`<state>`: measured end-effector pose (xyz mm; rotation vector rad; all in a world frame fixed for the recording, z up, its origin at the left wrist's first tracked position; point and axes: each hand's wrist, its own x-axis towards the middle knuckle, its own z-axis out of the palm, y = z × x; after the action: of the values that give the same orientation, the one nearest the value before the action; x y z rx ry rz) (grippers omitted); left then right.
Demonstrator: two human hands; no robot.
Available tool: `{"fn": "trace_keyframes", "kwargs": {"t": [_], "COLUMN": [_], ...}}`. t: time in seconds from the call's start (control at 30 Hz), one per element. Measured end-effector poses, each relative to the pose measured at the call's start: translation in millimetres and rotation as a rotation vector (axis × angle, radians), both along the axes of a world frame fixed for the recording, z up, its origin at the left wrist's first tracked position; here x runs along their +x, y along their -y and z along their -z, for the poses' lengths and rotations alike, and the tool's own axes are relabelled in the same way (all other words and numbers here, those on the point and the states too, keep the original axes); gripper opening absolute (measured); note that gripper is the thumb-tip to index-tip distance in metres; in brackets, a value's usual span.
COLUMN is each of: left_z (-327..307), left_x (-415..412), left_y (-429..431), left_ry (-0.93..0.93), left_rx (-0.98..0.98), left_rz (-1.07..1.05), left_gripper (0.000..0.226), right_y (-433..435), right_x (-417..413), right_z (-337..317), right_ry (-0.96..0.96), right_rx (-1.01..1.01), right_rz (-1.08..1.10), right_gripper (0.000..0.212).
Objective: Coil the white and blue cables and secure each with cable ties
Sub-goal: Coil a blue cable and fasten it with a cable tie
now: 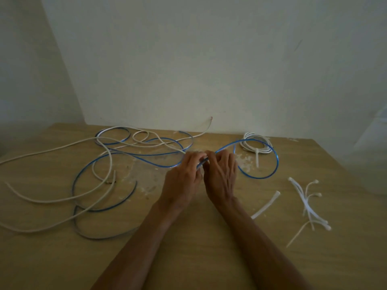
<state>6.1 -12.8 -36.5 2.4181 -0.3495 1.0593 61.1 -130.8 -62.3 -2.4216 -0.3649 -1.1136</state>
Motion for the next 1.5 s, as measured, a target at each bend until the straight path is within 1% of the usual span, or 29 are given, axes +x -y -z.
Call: {"fn": "trace_keyframes", "kwargs": {"t": [0.07,0.13,0.23,0.27,0.33,0.37,0.43,0.47,0.5,0.53,0.57,0.6,0.63,0.7,0.73,0.77,0.83,0.9,0.97,1.0,1.1,1.17,1.27,1.3,1.33,1.37,1.4,1.43,1.5], "left_z": [-2.6,-5.2,-5.9,-6.4,-5.6,-6.3,-5.2,-4.7,-5.7,-6.7,-7.9,-9.1,-10.0,-9.6,-7.2,-5.2,0.6,6.2,9.7,9.6,4.1,-0.5,-5.1,-6.3,-6.8,-8.1,-6.8,-4.9,1.1], "left_x": [-2.6,-4.3,-0.5,1.8,5.2,5.5,4.9,4.0,1.7,-0.2,-1.9,-2.8,-3.3,-1.4,1.1,3.0,5.9,5.8,6.9,7.2,5.2,2.0,-0.5,-2.3,-2.8,-3.9,-2.1,0.8,7.9], "left_y": [1.3,-7.3,-35.2,-45.0,-58.5,-60.5,-58.0,-55.5,-52.2,-50.0,-48.4,-47.5,-47.5,-47.5,-48.1,-48.9,-51.4,-53.8,-53.6,-51.8,-43.0,-38.7,-42.4,-43.6,-45.1,-46.3,-49.0,-52.5,-61.2], "left_ry": [-0.009,-0.021,-0.043,-0.064,-0.12,-0.161,-0.242,-0.245,-0.229,-0.201,-0.163,-0.121,-0.084,-0.058,-0.08,-0.118,-0.196,-0.262,-0.296,-0.3,-0.282,-0.287,-0.524,-0.61,-0.662,-0.674,-0.637,-0.569,-0.374], "left_rx": [0.046,0.057,0.005,-0.043,-0.127,-0.17,-0.233,-0.24,-0.233,-0.229,-0.226,-0.216,-0.199,-0.184,-0.186,-0.188,-0.153,-0.074,-0.03,-0.024,-0.069,-0.104,-0.034,-0.049,-0.135,-0.267,-0.373,-0.429,-0.413], "left_rz": [-0.054,-0.111,-0.248,-0.298,-0.345,-0.347,-0.277,-0.217,-0.152,-0.082,-0.009,0.042,0.06,-0.016,-0.091,-0.171,-0.299,-0.321,-0.235,-0.17,0.041,0.096,-0.024,-0.016,0.043,0.128,0.174,0.183,0.111], "left_gripper": [0.044,0.04,0.011,0.01,0.036,0.043,0.045,0.047,0.05,0.051,0.047,0.037,0.026,0.02,0.019,0.016,0.013,0.013,0.012,0.011,0.018,0.025,0.054,0.062,0.063,0.057,0.047,0.038,0.026], "right_y": [-0.6,5.7,32.0,39.6,42.3,39.8,38.2,41.0,44.0,46.0,46.9,46.1,42.9,34.2,29.7,23.8,9.6,-4.4,-11.2,-11.2,-3.2,6.2,23.8,28.0,30.5,31.5,31.7,31.4,30.4], "right_x": [0.8,7.9,20.4,23.3,24.7,24.2,25.2,26.7,28.0,29.0,29.8,28.2,26.6,22.7,19.6,14.0,-1.6,-12.4,-11.8,-8.7,2.1,8.5,18.9,21.0,22.0,21.8,21.5,20.8,19.8], "right_z": [0.2,-1.5,-8.8,-10.7,-15.0,-17.6,-20.9,-21.9,-21.2,-18.3,-14.3,-10.3,-6.9,-2.9,-3.3,-6.3,-13.6,-17.7,-12.5,-8.4,2.1,2.5,-3.5,-4.6,-4.6,-4.4,-4.0,-3.7,-3.3], "right_ry": [-0.026,-0.068,-0.226,-0.274,-0.312,-0.319,-0.356,-0.368,-0.369,-0.371,-0.375,-0.393,-0.427,-0.429,-0.389,-0.323,-0.174,-0.065,0.014,0.039,0.061,0.025,-0.041,-0.054,-0.069,-0.088,-0.107,-0.127,-0.167], "right_rx": [-0.021,0.033,0.249,0.328,0.457,0.529,0.714,0.783,0.8,0.769,0.711,0.646,0.582,0.488,0.446,0.41,0.325,0.18,0.003,-0.044,-0.032,0.021,0.15,0.167,0.172,0.17,0.163,0.149,0.1], "right_rz": [0.018,0.082,0.176,0.202,0.212,0.205,0.202,0.202,0.188,0.156,0.114,0.065,-0.005,-0.093,-0.072,-0.038,-0.024,-0.06,-0.112,-0.142,-0.17,-0.142,-0.1,-0.083,-0.07,-0.062,-0.06,-0.057,-0.031], "right_gripper": [0.011,0.02,0.034,0.038,0.048,0.051,0.055,0.054,0.051,0.044,0.033,0.022,0.023,0.062,0.078,0.089,0.098,0.094,0.077,0.065,0.032,0.018,0.019,0.017,0.015,0.013,0.013,0.011,0.009]}}
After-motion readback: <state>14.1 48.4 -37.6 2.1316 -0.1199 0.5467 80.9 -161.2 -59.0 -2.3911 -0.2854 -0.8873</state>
